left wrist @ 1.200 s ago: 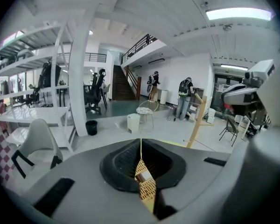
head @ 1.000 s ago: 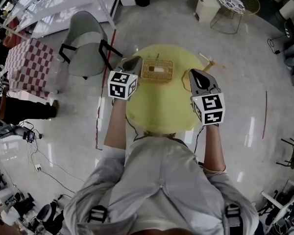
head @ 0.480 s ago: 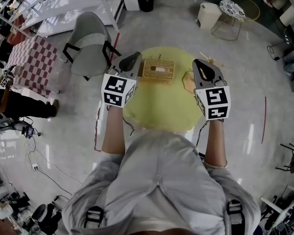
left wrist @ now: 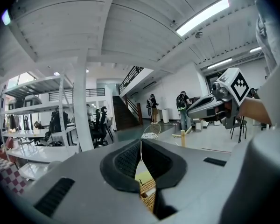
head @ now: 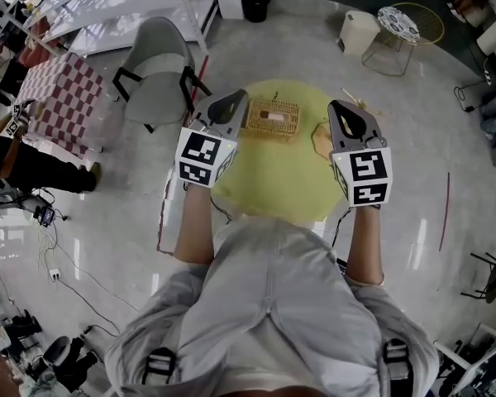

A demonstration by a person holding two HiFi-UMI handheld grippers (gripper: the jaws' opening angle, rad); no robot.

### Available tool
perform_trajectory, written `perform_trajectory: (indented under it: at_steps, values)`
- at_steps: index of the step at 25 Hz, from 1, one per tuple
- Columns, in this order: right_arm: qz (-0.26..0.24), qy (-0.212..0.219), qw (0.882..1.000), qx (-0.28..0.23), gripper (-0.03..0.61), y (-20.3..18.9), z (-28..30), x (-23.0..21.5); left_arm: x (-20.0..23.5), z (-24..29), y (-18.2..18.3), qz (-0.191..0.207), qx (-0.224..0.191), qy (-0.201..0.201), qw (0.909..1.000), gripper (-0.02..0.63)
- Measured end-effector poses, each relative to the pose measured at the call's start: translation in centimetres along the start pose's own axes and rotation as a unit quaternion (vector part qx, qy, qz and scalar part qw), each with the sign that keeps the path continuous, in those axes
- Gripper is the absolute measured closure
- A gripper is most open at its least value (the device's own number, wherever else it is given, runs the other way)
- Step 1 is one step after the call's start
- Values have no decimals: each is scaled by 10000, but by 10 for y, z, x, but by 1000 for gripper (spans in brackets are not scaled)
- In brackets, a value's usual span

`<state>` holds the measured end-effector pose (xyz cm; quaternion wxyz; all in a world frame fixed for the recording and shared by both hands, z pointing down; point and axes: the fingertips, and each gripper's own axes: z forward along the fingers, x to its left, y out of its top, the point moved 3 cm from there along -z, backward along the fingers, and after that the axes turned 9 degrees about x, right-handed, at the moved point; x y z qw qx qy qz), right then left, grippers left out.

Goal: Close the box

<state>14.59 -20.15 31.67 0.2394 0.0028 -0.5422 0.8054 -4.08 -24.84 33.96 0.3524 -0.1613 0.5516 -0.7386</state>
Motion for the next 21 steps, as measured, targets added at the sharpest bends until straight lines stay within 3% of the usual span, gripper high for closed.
perform_trajectory:
  at_steps: [21]
  values:
    - [99, 147, 9998, -51, 557, -12, -17, 15, -24, -11, -22, -269, 239, -102, 9993, 580]
